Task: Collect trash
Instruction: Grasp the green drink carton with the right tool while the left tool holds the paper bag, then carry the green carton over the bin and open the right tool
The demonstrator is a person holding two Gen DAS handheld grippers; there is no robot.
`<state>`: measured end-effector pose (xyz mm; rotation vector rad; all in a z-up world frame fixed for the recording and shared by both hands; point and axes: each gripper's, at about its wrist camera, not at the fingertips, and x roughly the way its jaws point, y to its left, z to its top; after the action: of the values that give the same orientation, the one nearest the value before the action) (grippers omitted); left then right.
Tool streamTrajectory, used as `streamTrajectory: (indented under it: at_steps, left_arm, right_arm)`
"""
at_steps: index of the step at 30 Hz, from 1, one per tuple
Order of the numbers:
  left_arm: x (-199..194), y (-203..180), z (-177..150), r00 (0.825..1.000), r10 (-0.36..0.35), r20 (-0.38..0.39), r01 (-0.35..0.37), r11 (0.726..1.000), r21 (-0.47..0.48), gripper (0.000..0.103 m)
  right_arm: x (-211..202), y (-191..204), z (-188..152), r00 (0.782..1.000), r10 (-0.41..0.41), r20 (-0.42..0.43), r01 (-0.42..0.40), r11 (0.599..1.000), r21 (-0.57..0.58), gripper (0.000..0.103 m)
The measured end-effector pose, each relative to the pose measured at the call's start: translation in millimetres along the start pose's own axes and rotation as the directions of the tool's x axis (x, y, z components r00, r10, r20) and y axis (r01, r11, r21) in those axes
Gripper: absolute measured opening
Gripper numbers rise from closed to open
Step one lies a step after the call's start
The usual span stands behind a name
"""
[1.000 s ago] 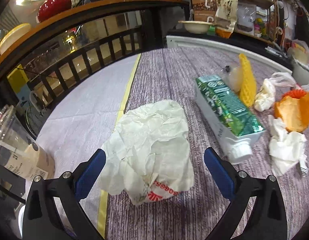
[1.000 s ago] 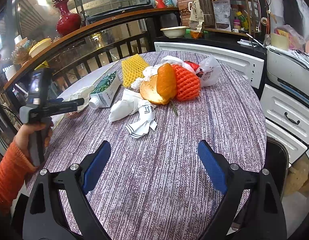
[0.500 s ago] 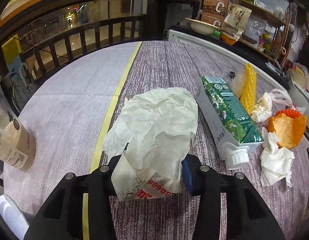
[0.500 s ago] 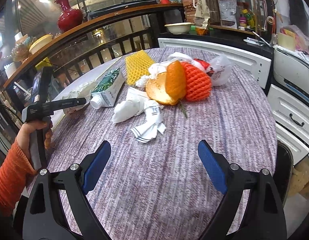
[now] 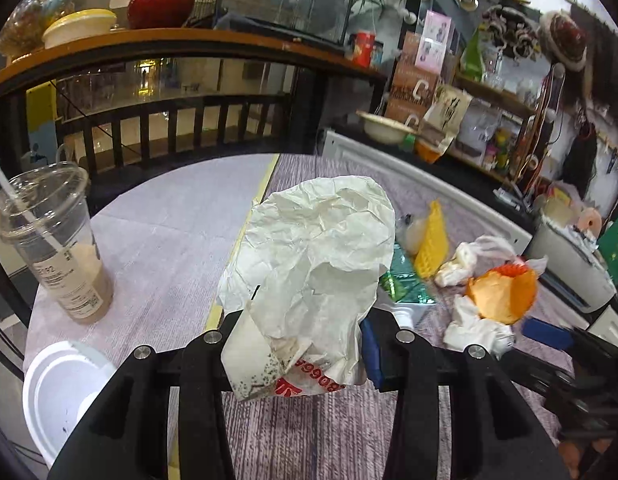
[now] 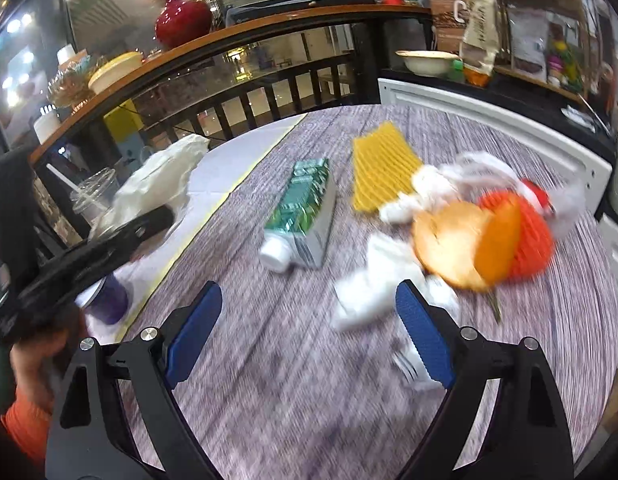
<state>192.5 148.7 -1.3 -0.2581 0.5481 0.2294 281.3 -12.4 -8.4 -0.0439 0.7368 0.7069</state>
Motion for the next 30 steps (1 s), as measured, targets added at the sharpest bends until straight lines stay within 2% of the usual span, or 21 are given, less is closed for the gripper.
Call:
streamTrajectory:
  at_steps: [4,9,13,19,21,23,26,30]
  left_arm:
    - [-14,1,-6,0.998,0.015,0.053,-0.015,1.000,0.003,0.042]
    - [-15,8,-12,0.996,0.034,0.078,-0.033,0.999,-0.010,0.042]
    - [-15,12,-14,0.996,0.027,0.082,-0.025,0.999,-0.033,0.042]
    - [-16,14,-17,0.997,0.020,0.080,-0.017,0.999,-0.042,0.042]
    - [-16,14,-17,0.997,0.014,0.077,-0.010,0.999,-0.047,0.042]
    - [-16,13,-16,0.997,0.012,0.078,-0.008,0.999,-0.044,0.042]
    - [-18,14,-18,0.997,0.008,0.080,-0.005,0.999,-0.044,0.042]
    - [-20,14,-18,0.996,0.003,0.087,0.002,0.999,-0.052,0.042]
  right_arm:
    - [33,21,26,0.998,-0.047,-0.034,0.045,0.997,-0.055,0.084]
    - [84,32,53,0.985,-0.106,-0.136,0.099,0.994,-0.053,0.075]
    - [124,40,62,0.959,-0.174,-0.225,0.164,0.985,-0.061,0.070]
    - [154,37,63,0.920,-0.254,-0.297,0.245,0.967,-0.066,0.068]
    - [162,33,63,0.912,-0.253,-0.324,0.253,0.967,-0.044,0.060]
    - [162,33,63,0.913,-0.263,-0.312,0.261,0.964,-0.050,0.051]
    - [160,35,61,0.914,-0.267,-0.304,0.260,0.963,-0.064,0.050]
    - [144,38,57,0.940,-0.227,-0.254,0.222,0.974,-0.050,0.050]
